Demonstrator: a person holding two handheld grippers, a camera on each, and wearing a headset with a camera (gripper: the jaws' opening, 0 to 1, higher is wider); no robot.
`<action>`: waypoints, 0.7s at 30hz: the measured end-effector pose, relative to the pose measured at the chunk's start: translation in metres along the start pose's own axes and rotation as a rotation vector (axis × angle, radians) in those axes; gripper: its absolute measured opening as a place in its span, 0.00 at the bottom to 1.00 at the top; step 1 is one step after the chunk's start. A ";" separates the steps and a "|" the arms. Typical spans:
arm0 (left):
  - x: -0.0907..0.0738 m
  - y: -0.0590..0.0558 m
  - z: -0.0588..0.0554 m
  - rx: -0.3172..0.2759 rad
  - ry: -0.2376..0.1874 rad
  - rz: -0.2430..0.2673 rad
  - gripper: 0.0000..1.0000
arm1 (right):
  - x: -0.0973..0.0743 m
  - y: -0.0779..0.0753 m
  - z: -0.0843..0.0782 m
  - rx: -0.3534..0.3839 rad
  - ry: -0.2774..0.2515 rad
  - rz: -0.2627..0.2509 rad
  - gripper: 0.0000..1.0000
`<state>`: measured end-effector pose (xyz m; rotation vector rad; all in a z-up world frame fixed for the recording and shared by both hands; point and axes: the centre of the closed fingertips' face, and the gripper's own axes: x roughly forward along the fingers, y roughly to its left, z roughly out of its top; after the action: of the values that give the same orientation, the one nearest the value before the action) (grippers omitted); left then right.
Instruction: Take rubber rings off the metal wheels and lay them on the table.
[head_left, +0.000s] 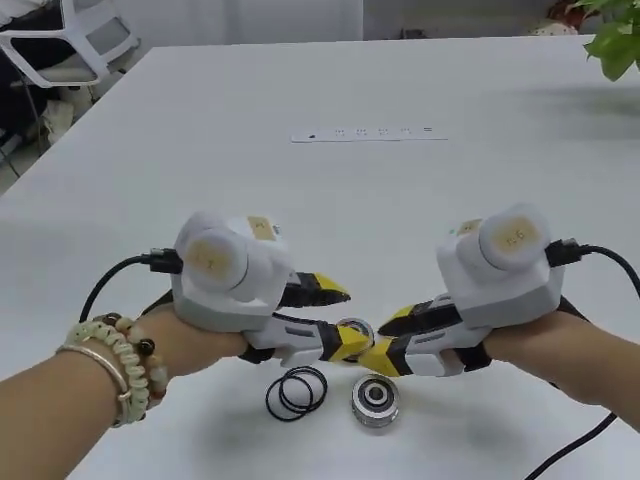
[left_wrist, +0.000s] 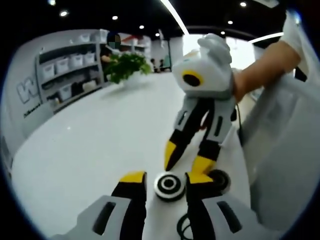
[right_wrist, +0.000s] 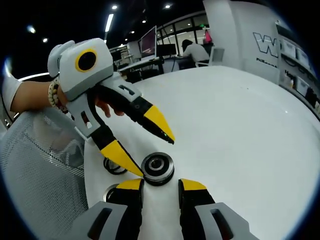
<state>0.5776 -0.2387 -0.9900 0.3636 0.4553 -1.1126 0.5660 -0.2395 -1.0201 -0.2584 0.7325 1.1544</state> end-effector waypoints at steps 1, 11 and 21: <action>0.001 -0.001 -0.001 -0.004 0.003 -0.004 0.29 | 0.000 0.000 0.000 -0.003 0.001 0.001 0.25; 0.004 -0.001 -0.012 -0.034 0.033 -0.009 0.16 | 0.003 0.001 0.002 -0.037 0.004 0.007 0.24; 0.002 -0.003 -0.013 -0.062 0.018 -0.008 0.15 | 0.004 0.004 0.000 -0.036 0.018 0.021 0.18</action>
<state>0.5740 -0.2352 -1.0024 0.3183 0.5063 -1.1013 0.5631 -0.2348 -1.0216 -0.2925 0.7319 1.1873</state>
